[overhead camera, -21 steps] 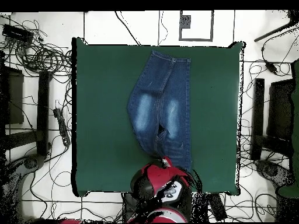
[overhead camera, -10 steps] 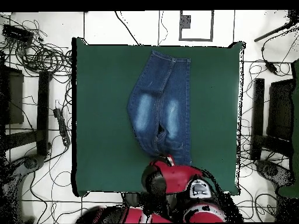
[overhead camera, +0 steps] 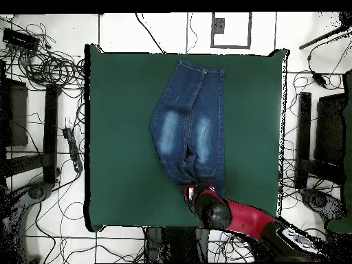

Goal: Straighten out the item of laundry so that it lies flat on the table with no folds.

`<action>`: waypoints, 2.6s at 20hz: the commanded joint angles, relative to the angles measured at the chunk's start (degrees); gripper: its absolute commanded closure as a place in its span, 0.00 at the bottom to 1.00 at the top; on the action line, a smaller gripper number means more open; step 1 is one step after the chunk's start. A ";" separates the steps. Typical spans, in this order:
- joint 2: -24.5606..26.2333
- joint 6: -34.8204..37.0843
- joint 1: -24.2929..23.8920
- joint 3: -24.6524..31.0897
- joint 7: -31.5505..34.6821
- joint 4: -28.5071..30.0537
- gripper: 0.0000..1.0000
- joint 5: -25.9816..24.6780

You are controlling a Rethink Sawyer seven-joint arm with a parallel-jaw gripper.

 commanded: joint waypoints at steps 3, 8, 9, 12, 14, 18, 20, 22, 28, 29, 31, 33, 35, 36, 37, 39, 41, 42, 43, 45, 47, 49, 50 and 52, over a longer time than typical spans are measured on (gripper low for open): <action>12.74 3.08 -1.76 19.77 12.75 0.70 1.00 7.89; 13.96 3.22 -3.21 20.78 12.74 1.49 1.00 9.15; 14.28 3.47 -3.63 21.12 12.89 1.70 1.00 9.60; 15.18 4.31 -5.03 22.51 13.74 2.91 1.00 11.53; 15.66 5.38 -5.74 23.48 14.10 3.82 1.00 13.00; 17.90 7.38 -7.82 26.09 14.53 5.54 1.00 16.15; 18.42 8.47 -8.19 26.70 14.45 6.10 1.00 17.57; 18.79 9.50 -8.59 27.07 13.97 6.70 1.00 18.59; 16.60 10.09 -3.79 21.84 8.14 4.13 1.00 16.02; 16.28 9.23 -2.22 19.69 6.53 2.61 1.00 14.37; 14.90 5.42 1.48 15.57 3.82 0.13 1.00 10.17; 12.95 1.10 4.68 12.81 1.17 -1.64 1.00 4.87; 11.99 -1.44 7.85 10.09 0.77 -3.69 1.00 1.77; 11.50 -2.05 9.13 9.15 1.29 -4.21 1.00 0.99; 11.50 -2.32 9.80 8.67 2.27 -4.58 1.00 0.72; 11.10 -3.36 10.90 7.97 4.69 -3.98 1.00 0.19; 10.98 -3.90 11.81 7.33 6.11 -3.86 1.00 0.07; 10.70 -4.10 12.66 6.63 6.49 -4.04 1.00 0.01; 10.58 -5.21 13.38 5.98 7.02 -4.11 1.00 -0.09; 10.23 -6.09 14.70 4.65 7.61 -4.14 0.00 0.01; 10.24 -6.54 15.22 4.16 8.34 -3.97 0.00 0.55; 10.33 -6.06 15.22 4.30 8.92 -3.77 0.00 1.04; 10.45 -5.38 14.62 5.07 9.44 -3.39 0.00 1.71; 10.89 -5.75 13.81 6.31 10.09 -2.67 0.00 2.02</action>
